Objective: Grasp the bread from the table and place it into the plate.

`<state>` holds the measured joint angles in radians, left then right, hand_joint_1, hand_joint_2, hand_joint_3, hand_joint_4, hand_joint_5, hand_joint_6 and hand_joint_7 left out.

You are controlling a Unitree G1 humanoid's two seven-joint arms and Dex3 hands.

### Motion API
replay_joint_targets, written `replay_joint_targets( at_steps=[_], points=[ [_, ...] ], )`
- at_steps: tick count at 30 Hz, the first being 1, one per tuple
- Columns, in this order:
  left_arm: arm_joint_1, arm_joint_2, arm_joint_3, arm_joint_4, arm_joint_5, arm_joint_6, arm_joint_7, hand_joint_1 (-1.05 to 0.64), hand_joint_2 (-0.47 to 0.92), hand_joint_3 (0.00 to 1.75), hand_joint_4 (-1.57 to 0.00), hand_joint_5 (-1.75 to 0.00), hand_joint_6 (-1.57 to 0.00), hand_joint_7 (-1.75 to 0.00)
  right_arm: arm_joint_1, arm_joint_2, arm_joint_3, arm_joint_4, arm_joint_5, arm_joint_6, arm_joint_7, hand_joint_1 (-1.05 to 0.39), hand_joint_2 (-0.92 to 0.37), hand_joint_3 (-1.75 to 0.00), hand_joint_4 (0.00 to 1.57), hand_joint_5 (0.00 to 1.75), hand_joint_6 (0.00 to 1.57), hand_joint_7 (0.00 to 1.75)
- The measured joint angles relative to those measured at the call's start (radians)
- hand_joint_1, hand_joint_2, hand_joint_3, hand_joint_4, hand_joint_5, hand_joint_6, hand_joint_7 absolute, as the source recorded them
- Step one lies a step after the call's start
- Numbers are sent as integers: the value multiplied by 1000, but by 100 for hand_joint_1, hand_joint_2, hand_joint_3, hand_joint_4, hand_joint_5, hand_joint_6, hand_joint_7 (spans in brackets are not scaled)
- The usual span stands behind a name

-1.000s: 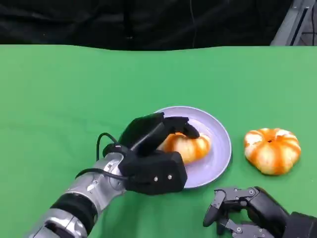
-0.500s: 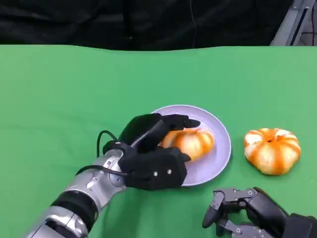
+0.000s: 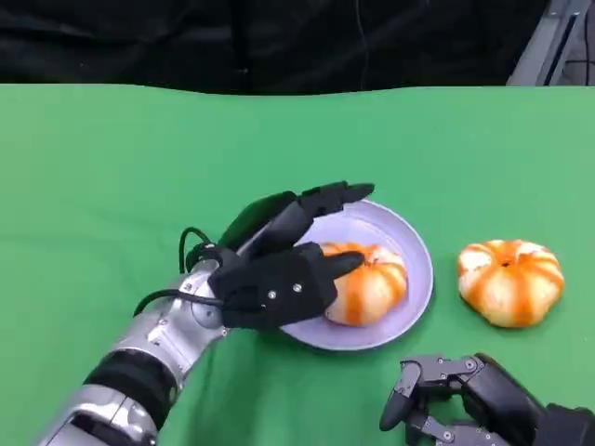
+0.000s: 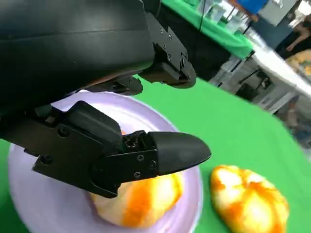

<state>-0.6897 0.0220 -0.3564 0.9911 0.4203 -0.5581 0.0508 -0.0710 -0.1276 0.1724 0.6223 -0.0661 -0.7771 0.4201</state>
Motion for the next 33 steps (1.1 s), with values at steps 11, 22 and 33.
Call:
replay_joint_targets(
  at_steps=[11, 22, 33],
  points=[
    [79, -9, 95, -103, -178, -44, -130, -95, 92, 75, -26, -1, -28, 0, -1, 0, 0, 2, 4, 6, 8, -3, -90, -51, 72, 152, 80, 113],
    [198, -43, 238, -266, -411, -61, -226, -82, 92, 56, -45, -4, -35, -2, 2, -1, -1, -6, 6, 15, 11, -2, -92, -48, 72, 149, 79, 111],
    [226, -77, 313, -305, -544, -61, -344, -80, 92, 52, -48, -3, -36, -1, 3, -6, -4, -5, 7, 26, 20, -3, -92, -48, 72, 149, 80, 108]
  ],
)
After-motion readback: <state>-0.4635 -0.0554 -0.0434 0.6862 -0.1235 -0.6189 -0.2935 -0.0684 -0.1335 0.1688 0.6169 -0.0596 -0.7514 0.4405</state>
